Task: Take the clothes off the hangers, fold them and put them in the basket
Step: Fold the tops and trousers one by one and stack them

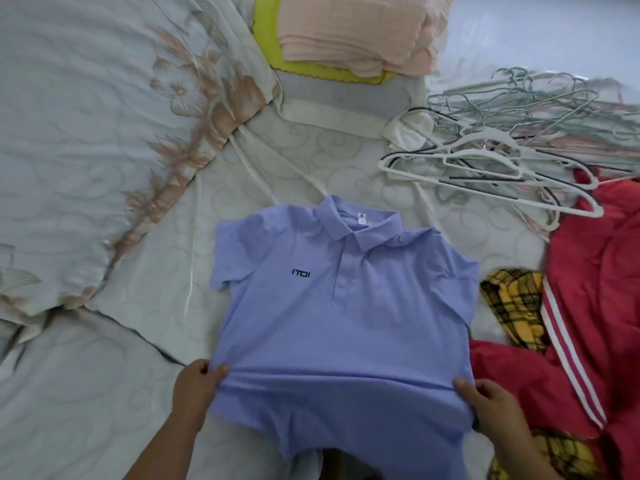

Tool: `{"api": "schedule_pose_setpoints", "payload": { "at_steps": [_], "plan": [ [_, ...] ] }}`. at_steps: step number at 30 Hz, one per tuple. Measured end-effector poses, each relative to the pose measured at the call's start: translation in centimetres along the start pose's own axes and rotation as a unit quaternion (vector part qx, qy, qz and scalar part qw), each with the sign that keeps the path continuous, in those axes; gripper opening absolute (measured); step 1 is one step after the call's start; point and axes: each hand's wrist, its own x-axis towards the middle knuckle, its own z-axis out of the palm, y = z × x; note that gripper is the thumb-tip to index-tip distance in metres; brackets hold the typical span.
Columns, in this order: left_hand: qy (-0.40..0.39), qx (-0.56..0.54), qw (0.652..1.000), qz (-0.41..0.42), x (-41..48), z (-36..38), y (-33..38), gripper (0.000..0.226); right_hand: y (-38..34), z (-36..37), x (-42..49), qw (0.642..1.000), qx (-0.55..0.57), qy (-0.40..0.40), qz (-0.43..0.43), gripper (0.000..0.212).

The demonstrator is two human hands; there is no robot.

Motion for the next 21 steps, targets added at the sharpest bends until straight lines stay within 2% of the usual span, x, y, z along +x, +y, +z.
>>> {"api": "schedule_pose_setpoints", "payload": {
  "at_steps": [2, 4, 6, 9, 11, 15, 17, 19, 21],
  "plan": [
    [-0.061, 0.115, 0.992, 0.009, -0.4, -1.1, 0.4, 0.044, 0.4, 0.0, -0.2, 0.999, -0.05, -0.008, -0.011, 0.046],
    [-0.122, 0.221, 0.968, 0.009, 0.0, -1.5, 1.3, 0.054, -0.3, 0.1, 0.0, 0.996, -0.074, 0.01, -0.041, 0.039],
    [-0.083, 0.25, 0.964, 0.035, 1.2, -1.3, 2.9, 0.045, -1.7, -0.1, 1.0, 0.991, -0.083, 0.044, -0.099, 0.03],
    [-0.005, 0.225, 0.964, 0.142, 3.1, -0.6, 8.1, 0.013, -5.6, -0.1, 3.2, 0.975, -0.103, 0.085, -0.175, 0.013],
    [0.01, 0.226, 0.949, 0.219, 4.8, 0.3, 12.4, 0.01, -8.7, 0.3, 5.2, 0.963, -0.13, 0.102, -0.214, 0.018],
    [0.013, 0.226, 0.929, 0.294, 8.7, 2.8, 19.7, 0.011, -14.4, 2.0, 9.1, 0.929, -0.207, 0.134, -0.275, 0.022],
    [0.019, 0.268, 0.908, 0.321, 10.4, 4.1, 22.1, 0.021, -16.5, 3.1, 10.9, 0.917, -0.241, 0.163, -0.273, 0.032],
    [0.026, 0.363, 0.874, 0.322, 12.0, 4.7, 23.3, 0.04, -17.9, 3.6, 12.9, 0.928, -0.269, 0.155, -0.206, 0.047],
    [0.028, 0.419, 0.857, 0.298, 13.5, 4.6, 23.7, 0.043, -18.1, 3.1, 14.5, 0.947, -0.272, 0.119, -0.126, 0.044]
  ]
}}
